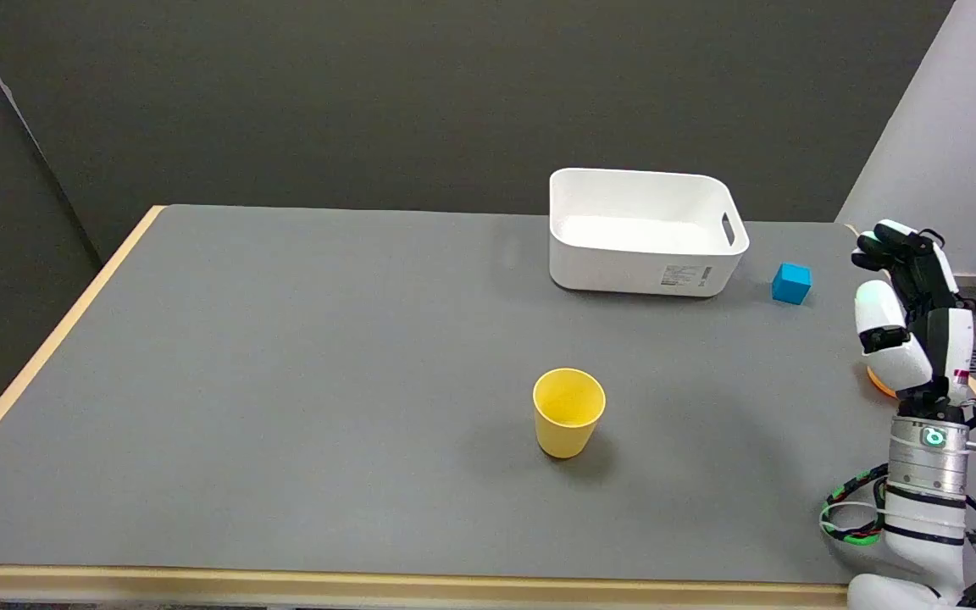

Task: Pick up the blue cube.

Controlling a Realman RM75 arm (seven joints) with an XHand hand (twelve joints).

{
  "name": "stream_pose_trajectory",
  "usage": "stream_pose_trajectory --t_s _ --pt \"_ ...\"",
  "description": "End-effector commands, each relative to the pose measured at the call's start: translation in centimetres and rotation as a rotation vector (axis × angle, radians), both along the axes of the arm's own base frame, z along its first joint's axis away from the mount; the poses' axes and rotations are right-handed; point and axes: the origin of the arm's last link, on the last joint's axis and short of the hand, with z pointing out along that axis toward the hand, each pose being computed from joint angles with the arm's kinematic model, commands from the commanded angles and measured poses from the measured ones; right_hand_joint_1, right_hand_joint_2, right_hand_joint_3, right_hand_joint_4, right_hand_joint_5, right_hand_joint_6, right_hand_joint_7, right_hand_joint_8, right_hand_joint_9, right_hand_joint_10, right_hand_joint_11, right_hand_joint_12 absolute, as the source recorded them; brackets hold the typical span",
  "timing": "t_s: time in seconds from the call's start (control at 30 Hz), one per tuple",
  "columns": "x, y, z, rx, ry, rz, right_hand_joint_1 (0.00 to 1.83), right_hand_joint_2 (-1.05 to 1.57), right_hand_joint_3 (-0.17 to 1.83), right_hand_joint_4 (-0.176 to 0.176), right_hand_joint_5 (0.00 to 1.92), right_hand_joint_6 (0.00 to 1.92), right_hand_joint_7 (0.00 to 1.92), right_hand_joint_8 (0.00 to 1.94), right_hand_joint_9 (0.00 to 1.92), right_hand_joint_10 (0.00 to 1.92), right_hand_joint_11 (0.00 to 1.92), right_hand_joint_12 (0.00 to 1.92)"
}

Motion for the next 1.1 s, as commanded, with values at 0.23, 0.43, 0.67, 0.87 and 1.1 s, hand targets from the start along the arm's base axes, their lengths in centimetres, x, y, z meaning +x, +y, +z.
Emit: stream_pose_trajectory --t_s 0.23,0.43,0.67,0.87,1.1 --pt "2.5 0.4 1.0 -0.040 0.161 0.002 0.55 0.75 0.96 0.014 0.37 0.75 0.53 0.62 0.46 1.03 0.05 1.21" --pt "7.7 0.6 4.0 -0.214 0.519 -0.149 0.67 0.72 0.88 0.008 0.38 0.73 0.51 0.60 0.40 1.06 0.00 1.13" --pt "10.0 -2.4 6.7 -0.343 0.696 -0.322 0.68 0.69 0.88 0.009 0.37 0.70 0.49 0.57 0.40 1.04 0.04 1.18" --pt "11.0 -6.6 9.2 -0.353 0.780 -0.497 0.70 0.67 0.91 0.017 0.39 0.74 0.51 0.60 0.44 1.08 0.09 1.26" --pt "10.7 -9.2 11.9 -0.334 0.844 -0.755 0.70 0.67 0.91 0.023 0.40 0.77 0.53 0.62 0.46 1.10 0.15 1.32"
